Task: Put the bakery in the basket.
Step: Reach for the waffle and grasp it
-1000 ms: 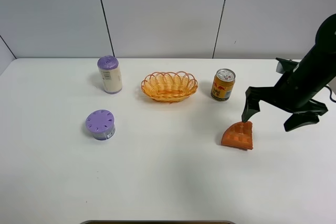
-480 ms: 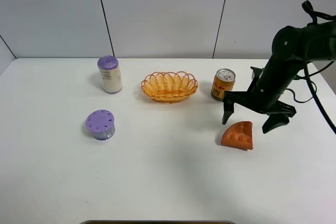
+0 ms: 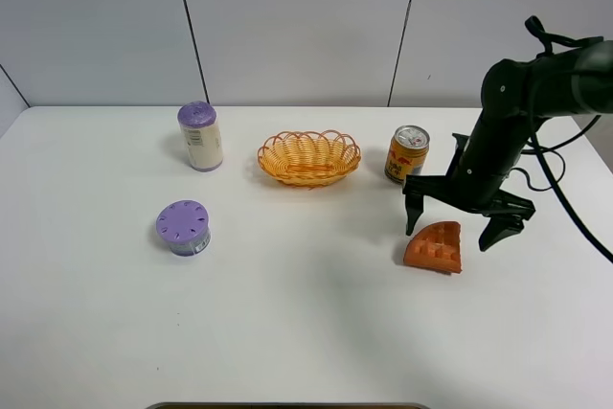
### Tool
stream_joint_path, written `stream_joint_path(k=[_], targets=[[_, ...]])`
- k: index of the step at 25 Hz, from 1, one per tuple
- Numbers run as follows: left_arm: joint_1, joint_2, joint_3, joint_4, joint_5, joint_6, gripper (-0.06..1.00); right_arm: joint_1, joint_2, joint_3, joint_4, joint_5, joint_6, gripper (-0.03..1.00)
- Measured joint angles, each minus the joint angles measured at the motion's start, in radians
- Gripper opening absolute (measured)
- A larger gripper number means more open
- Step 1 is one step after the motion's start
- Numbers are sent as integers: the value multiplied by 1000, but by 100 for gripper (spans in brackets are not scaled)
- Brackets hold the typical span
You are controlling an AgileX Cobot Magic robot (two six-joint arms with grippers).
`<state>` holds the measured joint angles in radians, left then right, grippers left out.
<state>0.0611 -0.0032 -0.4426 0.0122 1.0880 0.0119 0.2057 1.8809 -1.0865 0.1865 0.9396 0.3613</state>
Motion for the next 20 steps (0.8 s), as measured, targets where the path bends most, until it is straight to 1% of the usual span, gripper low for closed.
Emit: stream_joint_path(k=[5, 10, 17, 20], targets=[[0, 0, 0, 0, 0, 0, 99, 0, 48, 0, 0, -13, 0, 99], [0, 0, 0, 0, 0, 0, 99, 0, 64, 0, -7, -59, 0, 99], [0, 0, 0, 0, 0, 0, 99, 0, 122, 0, -12, -96, 0, 99], [0, 0, 0, 0, 0, 0, 99, 0, 123, 0, -23, -134, 0, 99]])
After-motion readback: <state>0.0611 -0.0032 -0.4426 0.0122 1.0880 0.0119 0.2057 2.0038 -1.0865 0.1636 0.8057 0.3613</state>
